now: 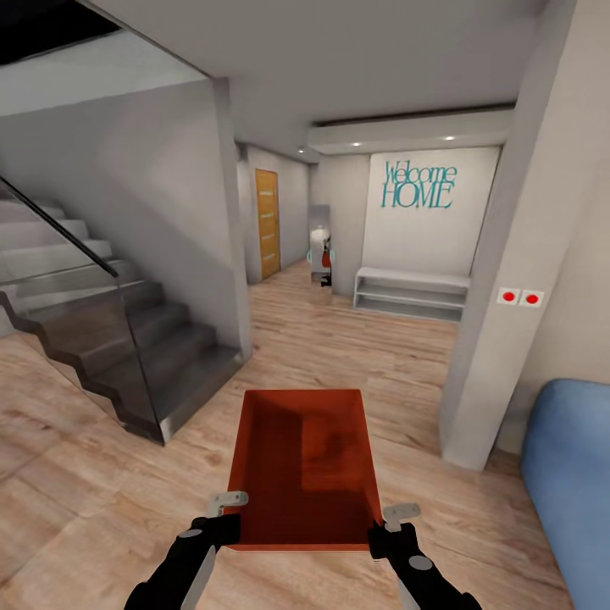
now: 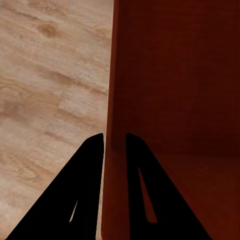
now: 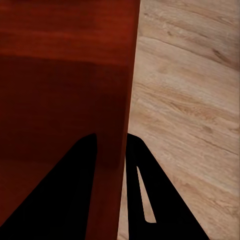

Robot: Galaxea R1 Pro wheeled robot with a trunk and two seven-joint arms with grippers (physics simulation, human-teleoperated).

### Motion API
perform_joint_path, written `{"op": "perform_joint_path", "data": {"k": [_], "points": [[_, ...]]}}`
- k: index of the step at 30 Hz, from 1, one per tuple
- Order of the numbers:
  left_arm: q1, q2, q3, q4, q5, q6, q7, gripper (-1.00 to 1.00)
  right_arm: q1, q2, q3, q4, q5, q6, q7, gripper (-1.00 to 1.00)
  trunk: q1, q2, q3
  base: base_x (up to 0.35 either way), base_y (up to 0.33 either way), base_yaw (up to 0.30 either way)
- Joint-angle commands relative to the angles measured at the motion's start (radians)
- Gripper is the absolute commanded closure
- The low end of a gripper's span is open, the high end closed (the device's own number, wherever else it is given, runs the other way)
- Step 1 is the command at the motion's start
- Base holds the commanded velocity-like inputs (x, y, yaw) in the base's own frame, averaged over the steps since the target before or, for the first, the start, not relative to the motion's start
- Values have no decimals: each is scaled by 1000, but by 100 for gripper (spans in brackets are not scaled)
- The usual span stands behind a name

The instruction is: Move the two storage containers from the living room to the garage. In the garage, place one container on the floor and stack the other container on top of it (either order is fine).

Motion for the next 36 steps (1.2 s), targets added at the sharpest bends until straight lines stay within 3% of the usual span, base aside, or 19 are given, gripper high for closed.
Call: {"op": "perform_joint_path", "data": {"k": [1,32,33,36], "points": [[1,7,2,-1,-19,7,35,100,-1,-1,-3,-36,-20,-2,90,100,1,-1,0,326,0,0],[1,9,4,-1,-20,7,37,100,-1,1,-3,-36,-20,-2,89,100,1,-1,0,326,0,0],[6,-5,2,5,-2,-1,0,100,-1,7,10,6,0,-2,-15,100,1,-1,0,0,0,0],[16,-13,28,8,-3,-7,0,100,-1,7,22,10,0,-2,-16,100,1,-1,0,0,0,0]]}}
